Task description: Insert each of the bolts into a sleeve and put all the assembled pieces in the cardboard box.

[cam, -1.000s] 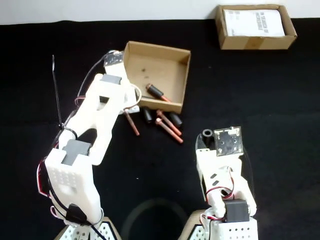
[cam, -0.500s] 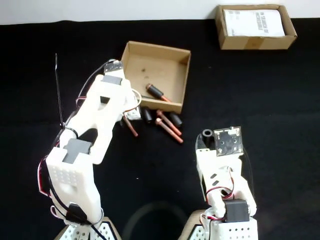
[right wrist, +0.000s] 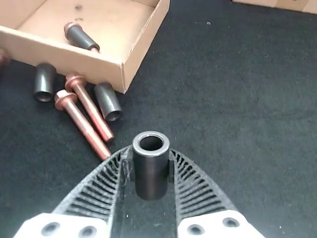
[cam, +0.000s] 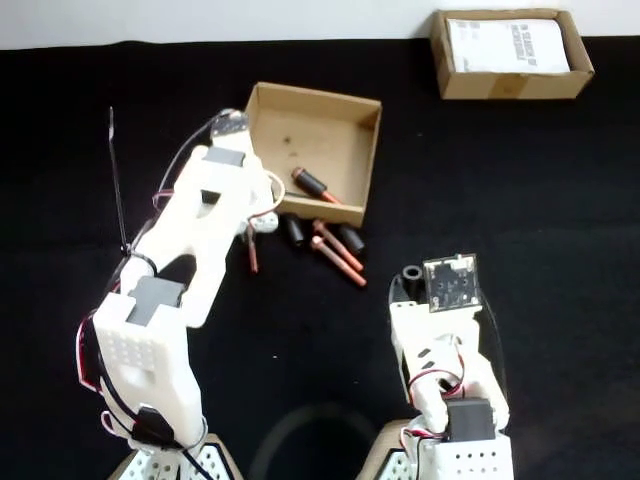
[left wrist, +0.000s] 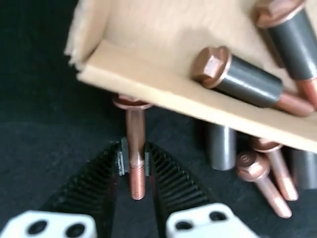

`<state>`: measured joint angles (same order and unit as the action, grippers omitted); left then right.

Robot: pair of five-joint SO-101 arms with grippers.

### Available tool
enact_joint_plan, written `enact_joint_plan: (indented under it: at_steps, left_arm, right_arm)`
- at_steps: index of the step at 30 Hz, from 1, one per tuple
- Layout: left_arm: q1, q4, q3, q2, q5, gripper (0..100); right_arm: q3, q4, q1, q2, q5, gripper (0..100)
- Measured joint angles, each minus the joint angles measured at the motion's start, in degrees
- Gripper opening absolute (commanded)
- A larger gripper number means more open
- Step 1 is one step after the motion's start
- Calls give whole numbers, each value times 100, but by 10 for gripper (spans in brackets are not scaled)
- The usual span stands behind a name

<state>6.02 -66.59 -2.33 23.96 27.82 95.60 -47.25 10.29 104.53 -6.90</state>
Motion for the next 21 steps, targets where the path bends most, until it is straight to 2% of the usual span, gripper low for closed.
enact_joint_plan:
  at_steps: [6, 11, 16, 21]
  left_arm:
    - [176, -571, -589, -668, -18, 8]
    - [1020, -826, -782, -2347, -9, 8]
    - [1837, -844, -774, -3982, -18, 9]
    - [1811, -879, 9, -4677, -88, 9]
  right_arm:
    - [0, 677, 0, 0, 888, 6]
    - [-141, 1099, 0, 0, 1609, 6]
    - [-633, 976, 0, 0, 1697, 6]
    - [-668, 510, 0, 0, 1582, 6]
